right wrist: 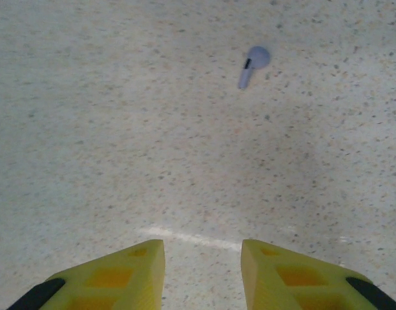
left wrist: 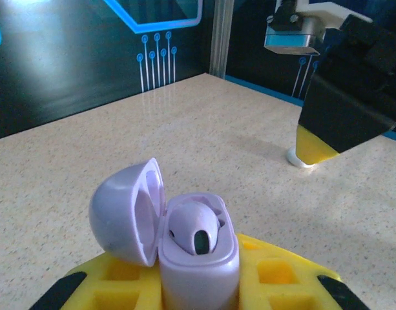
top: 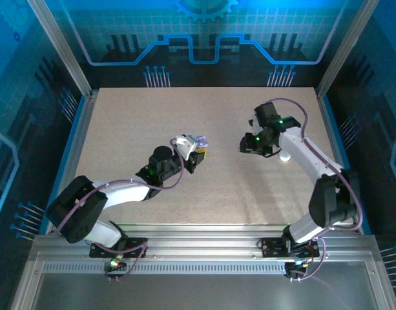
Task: Insert wireless bluetooth earbuds into charging case
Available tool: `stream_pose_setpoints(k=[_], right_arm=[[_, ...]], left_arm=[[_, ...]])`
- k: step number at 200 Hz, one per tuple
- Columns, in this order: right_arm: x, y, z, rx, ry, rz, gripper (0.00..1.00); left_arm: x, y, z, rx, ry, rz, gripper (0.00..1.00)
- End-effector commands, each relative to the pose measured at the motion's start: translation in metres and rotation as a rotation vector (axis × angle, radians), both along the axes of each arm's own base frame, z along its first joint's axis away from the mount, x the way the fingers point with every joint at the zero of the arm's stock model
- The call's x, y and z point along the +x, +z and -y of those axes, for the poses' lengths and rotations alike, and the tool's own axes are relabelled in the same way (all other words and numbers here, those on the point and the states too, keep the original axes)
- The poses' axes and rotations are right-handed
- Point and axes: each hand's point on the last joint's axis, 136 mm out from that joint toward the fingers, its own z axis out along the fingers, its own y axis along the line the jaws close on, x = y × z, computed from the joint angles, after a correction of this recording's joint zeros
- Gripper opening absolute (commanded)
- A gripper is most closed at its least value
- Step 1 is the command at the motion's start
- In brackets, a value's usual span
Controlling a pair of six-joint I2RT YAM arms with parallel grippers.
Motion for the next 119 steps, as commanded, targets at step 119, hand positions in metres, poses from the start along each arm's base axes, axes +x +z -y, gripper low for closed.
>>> stream_pose_setpoints(k=[119], right_arm=[[0.069,-0.083,0.015,-0.179,-0.197,-0.252,0.36]], left_arm=[[0.019,-0.002,-0.030,0.007,0.089,-0.014,0.18]])
